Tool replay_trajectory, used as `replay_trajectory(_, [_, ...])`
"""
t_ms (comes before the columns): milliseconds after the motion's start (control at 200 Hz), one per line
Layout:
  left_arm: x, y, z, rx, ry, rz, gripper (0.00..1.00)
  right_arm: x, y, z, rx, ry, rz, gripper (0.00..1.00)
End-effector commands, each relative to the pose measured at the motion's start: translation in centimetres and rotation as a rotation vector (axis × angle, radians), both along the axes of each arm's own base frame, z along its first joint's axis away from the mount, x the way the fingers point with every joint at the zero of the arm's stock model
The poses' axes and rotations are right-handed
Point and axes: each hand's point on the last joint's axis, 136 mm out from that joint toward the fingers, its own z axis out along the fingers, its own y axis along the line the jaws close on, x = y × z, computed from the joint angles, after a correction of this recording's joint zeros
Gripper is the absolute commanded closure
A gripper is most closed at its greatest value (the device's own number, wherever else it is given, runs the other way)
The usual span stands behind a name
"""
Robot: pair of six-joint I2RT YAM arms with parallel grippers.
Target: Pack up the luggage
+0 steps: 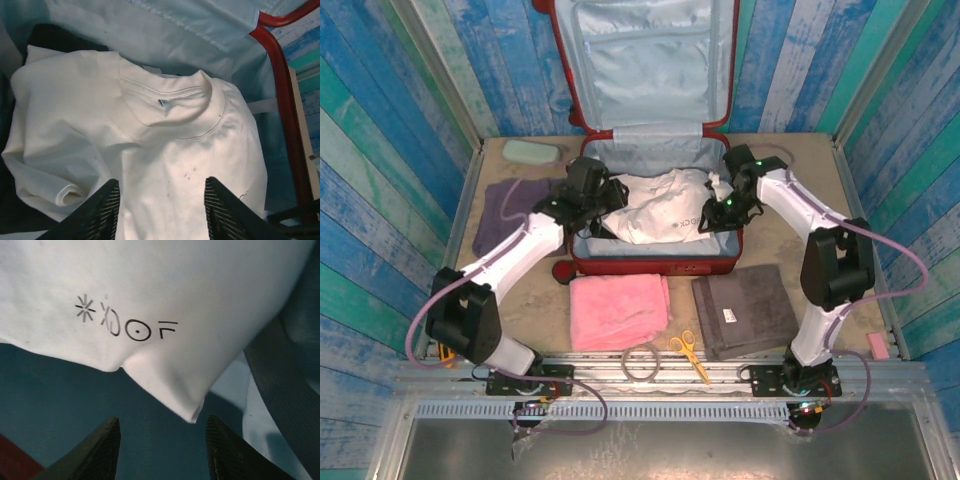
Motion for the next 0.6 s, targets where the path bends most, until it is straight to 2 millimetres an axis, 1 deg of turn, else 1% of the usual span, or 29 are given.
replay_trajectory(0, [-1.5,-0.1,-3.1,0.127,0.138,-0.098,0.48,1.1,-1.2,3.1,-0.024,-0.094,-0.042,0.53])
replay_trajectory(80, [-1.9,-0.1,-3.6,0.163,0.175,-0.13,0.48,1.8,-1.4,4.1,-0.014,-0.123,-0.06,0.58])
replay_trajectory(170, [-2.2,-0.6,-4.2,0.162,0.195,-0.17,0.49,2.5,-1.7,4.5,-0.006,-0.14,-0.07,0.64])
replay_trajectory(260, [-2.4,-0.8,-5.1,0.175,0.246,-0.187,0.53,3.0,-1.6,4.5,0.0,-0.138,-0.072,0.7])
replay_trajectory(320, [-2.3,-0.7,-6.0,0.2,0.276,-0.189,0.58,3.2,-1.5,4.4,0.003,-0.139,-0.071,0.72])
replay_trajectory(356, [-2.2,-0.6,-6.5,0.215,0.284,-0.193,0.62,3.3,-1.5,4.3,0.005,-0.14,-0.071,0.73])
replay_trajectory(426, [-2.0,-0.2,-7.8,0.266,0.318,-0.199,0.79,3.5,-1.4,4.1,0.005,-0.143,-0.073,0.75])
replay_trajectory(526, [-2.3,1.0,-9.9,0.368,0.402,-0.191,0.99,3.8,-1.4,3.6,0.007,-0.143,-0.08,0.76])
replay_trajectory(591, [-3.0,2.7,-10.8,0.443,0.451,-0.15,1.0,3.9,-1.3,3.4,0.009,-0.139,-0.083,0.76])
